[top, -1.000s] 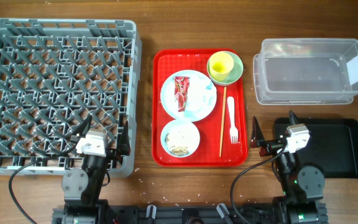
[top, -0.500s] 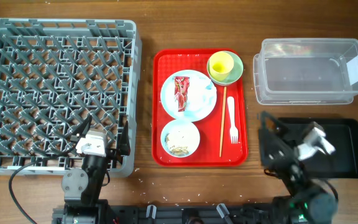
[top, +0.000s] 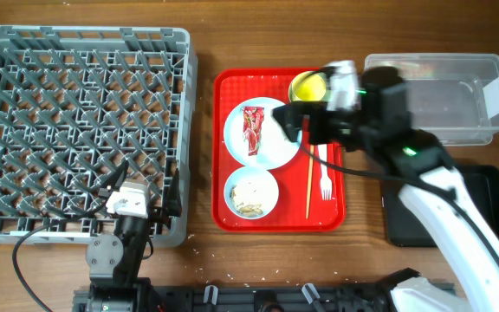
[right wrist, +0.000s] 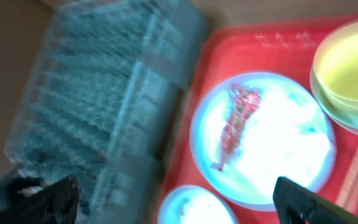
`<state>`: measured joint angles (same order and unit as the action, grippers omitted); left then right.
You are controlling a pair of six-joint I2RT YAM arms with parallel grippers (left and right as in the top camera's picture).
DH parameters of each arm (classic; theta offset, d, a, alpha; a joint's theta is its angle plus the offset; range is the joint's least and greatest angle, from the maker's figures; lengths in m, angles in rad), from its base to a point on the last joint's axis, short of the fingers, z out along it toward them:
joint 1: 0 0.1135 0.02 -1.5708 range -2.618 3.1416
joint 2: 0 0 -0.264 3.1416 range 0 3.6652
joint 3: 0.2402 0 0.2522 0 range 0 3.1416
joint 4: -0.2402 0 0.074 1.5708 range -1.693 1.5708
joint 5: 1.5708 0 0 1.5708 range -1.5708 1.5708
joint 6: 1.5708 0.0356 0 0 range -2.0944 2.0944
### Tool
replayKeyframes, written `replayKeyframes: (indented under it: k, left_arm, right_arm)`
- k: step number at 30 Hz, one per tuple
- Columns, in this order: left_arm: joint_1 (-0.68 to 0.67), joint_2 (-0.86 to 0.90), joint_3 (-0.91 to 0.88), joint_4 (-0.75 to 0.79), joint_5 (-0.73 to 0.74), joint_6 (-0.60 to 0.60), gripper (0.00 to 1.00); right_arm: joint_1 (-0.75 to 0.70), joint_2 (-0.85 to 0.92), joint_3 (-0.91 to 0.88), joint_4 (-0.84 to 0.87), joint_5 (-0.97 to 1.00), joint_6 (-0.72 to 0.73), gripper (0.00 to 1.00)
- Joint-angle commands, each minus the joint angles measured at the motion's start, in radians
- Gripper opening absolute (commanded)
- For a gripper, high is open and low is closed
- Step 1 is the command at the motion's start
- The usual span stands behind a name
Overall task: Sort waste into correct bins and load items into the dishwasher rack
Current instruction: 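Reach the right gripper to the red wrapper on the plate and grasp it, then carry the red wrapper with the right gripper into the clear bin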
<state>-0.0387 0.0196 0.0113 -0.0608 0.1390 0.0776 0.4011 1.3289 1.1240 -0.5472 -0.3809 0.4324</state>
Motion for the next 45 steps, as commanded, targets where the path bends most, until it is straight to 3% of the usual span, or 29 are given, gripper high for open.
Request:
replayKeyframes:
  k: [1, 4, 5, 6, 7, 11, 20, 33, 38, 45]
  left_arm:
    - [-0.004, -0.007, -0.006, -0.003, 0.009, 0.013, 1.0]
    - [-0.004, -0.007, -0.005, -0.003, 0.009, 0.013, 1.0]
    - [-0.004, -0.007, -0.005, -0.003, 0.009, 0.013, 1.0]
    - [-0.004, -0.007, -0.005, -0.003, 0.009, 0.013, 1.0]
    - [-0.004, -0.007, -0.005, -0.003, 0.009, 0.013, 1.0]
    - [-0.004, -0.007, -0.005, -0.003, 0.009, 0.013, 1.0]
    - [-0.004, -0.007, -0.005, -0.003, 0.009, 0.013, 1.0]
    - [-0.004, -0.007, -0.005, -0.003, 0.009, 0.013, 1.0]
    - [-0.004, -0.007, -0.005, -0.003, 0.009, 0.013, 1.0]
    - [-0.004, -0.007, -0.005, -0.003, 0.009, 0.013, 1.0]
  right_arm:
    - [0.169, 0.207, 0.158, -0.043, 0.306, 0.034, 1.0]
    - [0.224, 0.314, 0.165, 0.044, 0.287, 0.063, 1.0]
    - [0.236, 0.337, 0.165, 0.071, 0.251, 0.135, 1.0]
    - [0.241, 0.368, 0.163, 0.071, 0.282, 0.265, 0.92]
    - [0.241, 0.389, 0.163, 0.065, 0.335, 0.303, 0.87]
    - [0.243, 0.454, 0.158, 0.053, 0.356, 0.312, 0.67]
    - [0.244, 0.548, 0.158, 0.031, 0.315, 0.384, 0.47]
    - [0.245, 0.609, 0.128, 0.047, 0.305, 0.428, 0.43]
    - [0.247, 0.609, 0.128, 0.05, 0.306, 0.431, 0.22]
    - [0.246, 0.593, 0.143, 0.018, 0.306, 0.426, 0.06]
